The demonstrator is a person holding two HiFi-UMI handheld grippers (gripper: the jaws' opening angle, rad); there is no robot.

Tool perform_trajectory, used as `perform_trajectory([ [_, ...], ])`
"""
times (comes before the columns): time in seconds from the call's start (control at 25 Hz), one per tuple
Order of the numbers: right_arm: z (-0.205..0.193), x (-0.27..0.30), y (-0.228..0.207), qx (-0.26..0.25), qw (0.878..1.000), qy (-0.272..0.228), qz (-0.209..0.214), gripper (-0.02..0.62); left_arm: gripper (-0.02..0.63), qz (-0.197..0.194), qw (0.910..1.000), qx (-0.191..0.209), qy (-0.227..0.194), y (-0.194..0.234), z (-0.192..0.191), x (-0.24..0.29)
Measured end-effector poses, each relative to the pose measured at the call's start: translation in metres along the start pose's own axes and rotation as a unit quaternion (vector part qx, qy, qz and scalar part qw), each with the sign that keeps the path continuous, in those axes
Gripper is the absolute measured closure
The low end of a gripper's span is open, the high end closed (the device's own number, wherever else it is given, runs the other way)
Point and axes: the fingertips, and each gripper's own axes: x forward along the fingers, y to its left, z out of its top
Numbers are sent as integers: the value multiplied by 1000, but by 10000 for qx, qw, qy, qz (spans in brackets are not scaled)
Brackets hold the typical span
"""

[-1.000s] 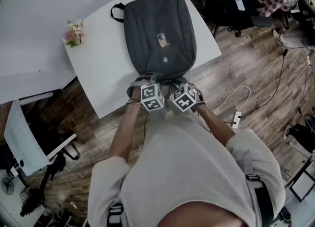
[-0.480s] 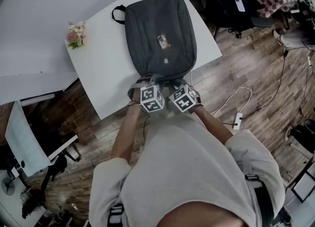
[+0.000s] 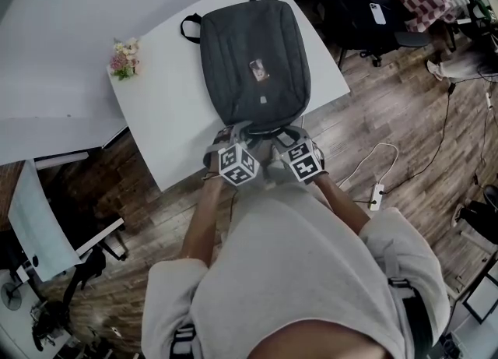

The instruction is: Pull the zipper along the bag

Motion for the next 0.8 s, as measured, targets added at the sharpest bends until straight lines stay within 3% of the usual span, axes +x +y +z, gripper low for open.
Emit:
perform_trajectory([
  [0.12, 15, -12, -9, 129, 9992, -328, -174, 442, 385, 285, 9970, -642, -322, 11, 5, -11],
  [0.2, 30, -19, -15, 212, 9975, -594, -306, 454, 385, 503, 9900, -1160, -623, 21, 11, -21],
  [0.4, 73, -36, -27, 289, 9906, -1231, -526, 480, 403, 1187, 9591, -2198, -1331, 56, 27, -52],
  [0.56, 114, -52, -39, 189, 9831, -1683, -695, 501, 451, 1709, 9360, -2550, -1724, 87, 40, -83],
  [0.8, 172, -78, -49, -72, 9698, -2269, -888, 529, 532, 2379, 9088, -2551, -2287, 131, 64, -130],
])
